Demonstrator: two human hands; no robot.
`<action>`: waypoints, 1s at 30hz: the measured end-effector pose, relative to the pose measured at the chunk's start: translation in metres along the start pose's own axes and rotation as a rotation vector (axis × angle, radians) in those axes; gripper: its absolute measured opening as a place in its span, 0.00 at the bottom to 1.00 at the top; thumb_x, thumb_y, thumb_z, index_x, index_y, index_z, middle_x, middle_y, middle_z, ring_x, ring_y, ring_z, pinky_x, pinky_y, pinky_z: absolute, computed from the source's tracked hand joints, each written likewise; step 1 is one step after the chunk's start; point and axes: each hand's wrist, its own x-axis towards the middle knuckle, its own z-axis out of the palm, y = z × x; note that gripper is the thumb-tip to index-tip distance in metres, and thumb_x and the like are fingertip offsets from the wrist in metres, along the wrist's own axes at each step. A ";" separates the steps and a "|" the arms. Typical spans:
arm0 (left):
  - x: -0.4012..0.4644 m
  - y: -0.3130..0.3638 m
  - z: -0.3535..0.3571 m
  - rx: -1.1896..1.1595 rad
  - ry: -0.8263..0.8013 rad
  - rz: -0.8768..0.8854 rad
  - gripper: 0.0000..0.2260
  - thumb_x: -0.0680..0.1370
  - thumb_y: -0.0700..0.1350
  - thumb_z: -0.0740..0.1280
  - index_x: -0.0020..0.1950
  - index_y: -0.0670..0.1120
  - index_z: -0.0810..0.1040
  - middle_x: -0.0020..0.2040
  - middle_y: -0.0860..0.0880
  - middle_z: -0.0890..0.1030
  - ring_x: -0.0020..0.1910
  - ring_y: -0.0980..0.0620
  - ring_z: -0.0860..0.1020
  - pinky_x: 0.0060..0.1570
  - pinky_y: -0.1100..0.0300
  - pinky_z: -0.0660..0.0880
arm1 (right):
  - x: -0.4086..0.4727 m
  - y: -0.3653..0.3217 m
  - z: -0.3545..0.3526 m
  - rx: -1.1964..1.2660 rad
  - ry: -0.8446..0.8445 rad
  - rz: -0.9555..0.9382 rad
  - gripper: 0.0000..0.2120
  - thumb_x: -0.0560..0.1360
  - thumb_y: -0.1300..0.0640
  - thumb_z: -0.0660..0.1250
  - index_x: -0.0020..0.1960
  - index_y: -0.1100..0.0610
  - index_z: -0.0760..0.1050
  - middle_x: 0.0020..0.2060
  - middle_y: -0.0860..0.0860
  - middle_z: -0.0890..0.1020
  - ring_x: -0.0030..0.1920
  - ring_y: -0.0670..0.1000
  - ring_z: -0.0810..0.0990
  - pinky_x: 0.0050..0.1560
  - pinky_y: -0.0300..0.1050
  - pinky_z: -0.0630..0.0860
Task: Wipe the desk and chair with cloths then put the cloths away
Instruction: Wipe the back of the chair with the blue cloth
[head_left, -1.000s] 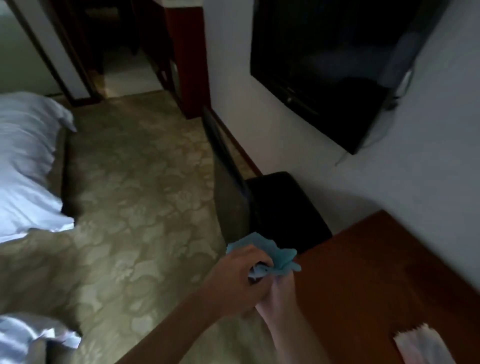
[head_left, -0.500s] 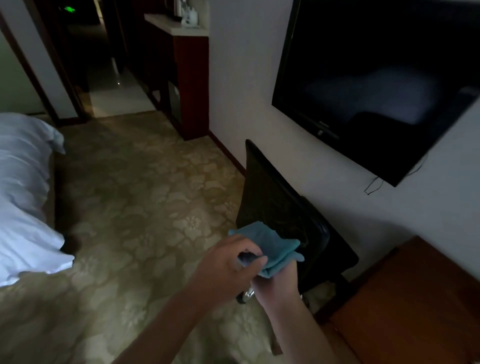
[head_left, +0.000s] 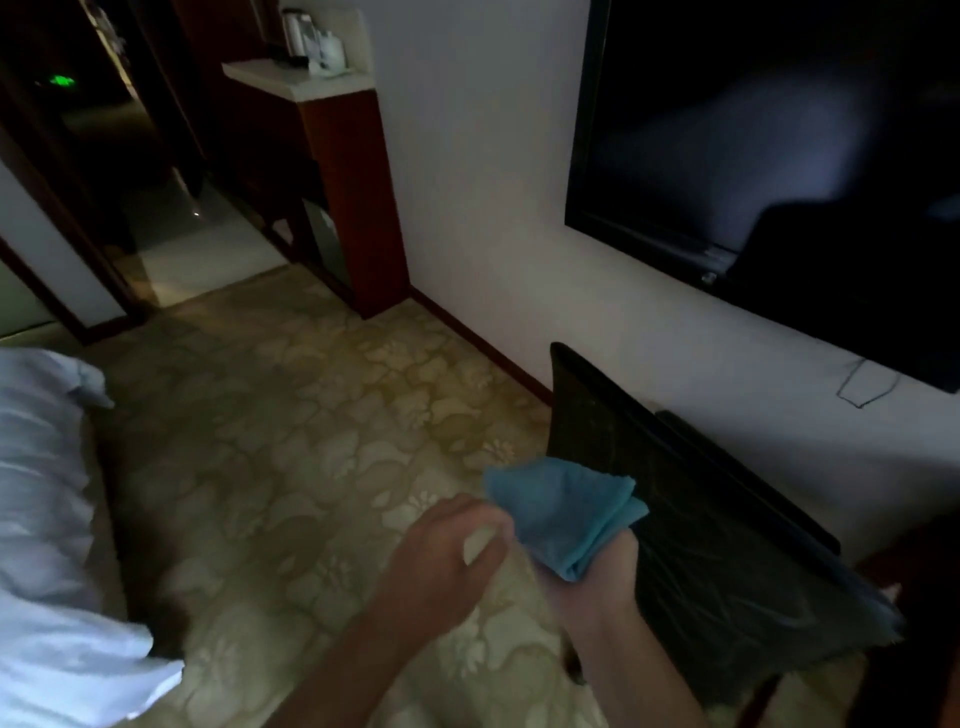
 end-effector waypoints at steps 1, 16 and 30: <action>0.013 -0.007 -0.005 -0.017 0.000 -0.020 0.10 0.75 0.56 0.63 0.51 0.57 0.81 0.50 0.66 0.79 0.52 0.65 0.77 0.53 0.69 0.71 | 0.007 -0.004 0.005 0.006 0.024 -0.027 0.15 0.82 0.55 0.55 0.48 0.55 0.80 0.42 0.57 0.83 0.42 0.56 0.82 0.46 0.49 0.76; 0.250 -0.109 0.003 -0.234 -0.462 0.127 0.11 0.82 0.50 0.62 0.64 0.54 0.75 0.59 0.58 0.78 0.58 0.62 0.75 0.57 0.64 0.73 | 0.152 0.038 0.100 -0.770 0.810 -1.127 0.11 0.76 0.71 0.62 0.54 0.60 0.75 0.46 0.52 0.77 0.43 0.41 0.76 0.43 0.34 0.72; 0.315 -0.203 0.171 -0.592 -0.379 0.104 0.23 0.79 0.61 0.51 0.73 0.60 0.64 0.70 0.53 0.72 0.67 0.54 0.73 0.68 0.46 0.71 | 0.353 0.056 -0.019 -2.030 0.884 -1.697 0.20 0.78 0.58 0.62 0.69 0.59 0.72 0.65 0.58 0.68 0.62 0.59 0.69 0.58 0.57 0.69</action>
